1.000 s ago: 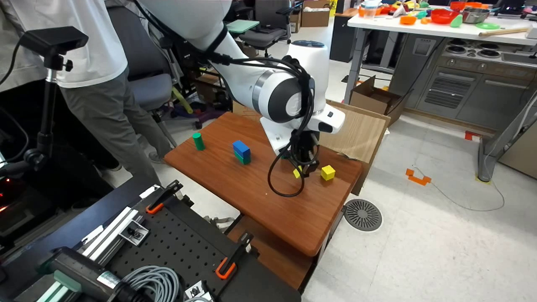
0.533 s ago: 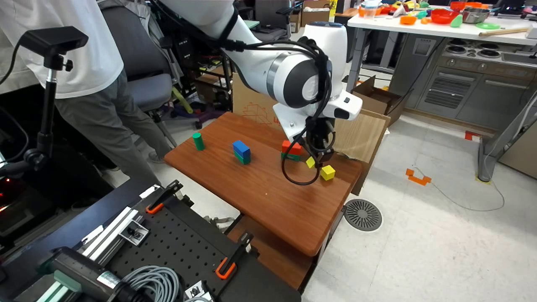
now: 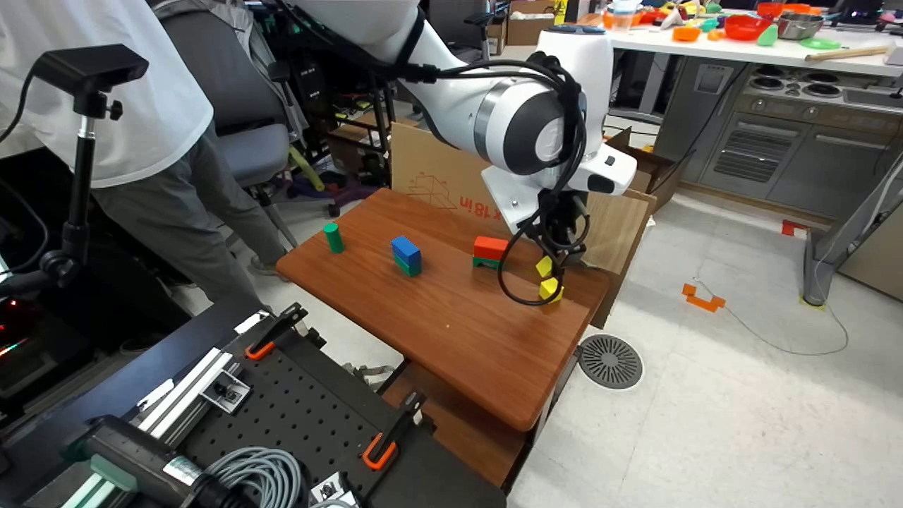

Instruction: Put the yellow triangle block on top of the yellow cube

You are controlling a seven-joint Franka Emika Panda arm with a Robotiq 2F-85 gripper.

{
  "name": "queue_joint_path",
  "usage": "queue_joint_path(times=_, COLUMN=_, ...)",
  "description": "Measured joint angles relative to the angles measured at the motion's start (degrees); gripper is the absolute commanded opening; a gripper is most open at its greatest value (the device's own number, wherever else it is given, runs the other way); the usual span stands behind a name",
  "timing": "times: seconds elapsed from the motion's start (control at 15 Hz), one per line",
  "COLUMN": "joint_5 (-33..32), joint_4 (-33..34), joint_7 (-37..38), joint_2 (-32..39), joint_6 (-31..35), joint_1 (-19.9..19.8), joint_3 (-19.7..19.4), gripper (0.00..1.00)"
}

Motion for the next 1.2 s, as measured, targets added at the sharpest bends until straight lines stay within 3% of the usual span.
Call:
queue_joint_path(times=0.93, joint_5=-0.09, joint_4=6.84, joint_7=0.0, joint_2=7.24, joint_6=-0.28, joint_1=-0.36, joint_3=-0.04, gripper=0.09)
queue_joint_path(times=1.0, joint_5=-0.09, joint_4=7.08, joint_7=0.0, joint_2=7.37, joint_6=-0.41, joint_1=-0.36, joint_3=-0.05, gripper=0.59)
queue_joint_path(times=1.07, joint_5=-0.09, joint_4=7.36, joint_7=0.0, joint_2=7.5, joint_6=-0.62, joint_1=-0.36, joint_3=-0.06, gripper=0.6)
queue_joint_path(times=1.2, joint_5=-0.09, joint_4=7.84, joint_7=0.07, joint_2=7.73, joint_6=-1.57, joint_1=-0.36, joint_3=-0.07, gripper=0.73)
